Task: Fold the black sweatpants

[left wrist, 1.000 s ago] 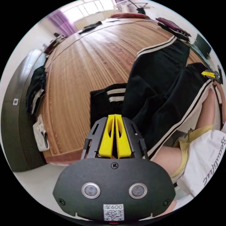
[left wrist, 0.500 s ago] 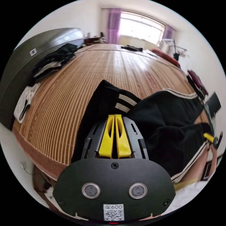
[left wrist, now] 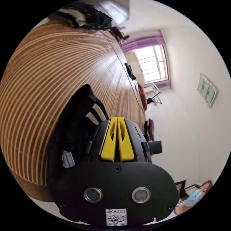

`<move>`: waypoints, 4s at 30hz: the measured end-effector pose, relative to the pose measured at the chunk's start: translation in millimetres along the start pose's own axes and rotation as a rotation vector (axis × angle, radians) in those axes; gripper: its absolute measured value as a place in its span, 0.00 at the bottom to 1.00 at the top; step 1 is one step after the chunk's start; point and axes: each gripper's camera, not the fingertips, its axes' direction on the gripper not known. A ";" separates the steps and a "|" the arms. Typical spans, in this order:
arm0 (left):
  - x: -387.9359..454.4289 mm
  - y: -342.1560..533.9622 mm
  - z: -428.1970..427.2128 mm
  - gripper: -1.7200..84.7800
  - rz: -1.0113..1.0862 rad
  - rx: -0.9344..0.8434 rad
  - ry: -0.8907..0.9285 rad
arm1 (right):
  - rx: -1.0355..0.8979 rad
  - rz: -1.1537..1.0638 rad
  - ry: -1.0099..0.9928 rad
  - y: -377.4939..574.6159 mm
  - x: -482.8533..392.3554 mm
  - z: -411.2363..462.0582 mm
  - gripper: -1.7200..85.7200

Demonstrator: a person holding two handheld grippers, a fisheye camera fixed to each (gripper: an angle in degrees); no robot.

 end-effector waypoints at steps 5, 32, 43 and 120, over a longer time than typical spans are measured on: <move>3.9 -27.3 22.1 0.02 0.177 -0.178 -0.329 | -0.008 0.038 -0.021 0.7 14.3 5.5 0.01; 180.6 249.9 -118.7 0.02 0.815 0.336 -0.014 | 0.054 0.128 0.085 -2.2 54.4 -12.7 0.01; 229.5 347.7 30.8 0.02 0.763 -0.291 -0.143 | 0.215 0.294 -0.275 17.4 76.3 -67.8 0.01; -123.1 454.7 -102.9 0.02 0.845 0.024 -0.690 | -0.133 -0.072 0.410 -297.0 139.4 103.1 0.01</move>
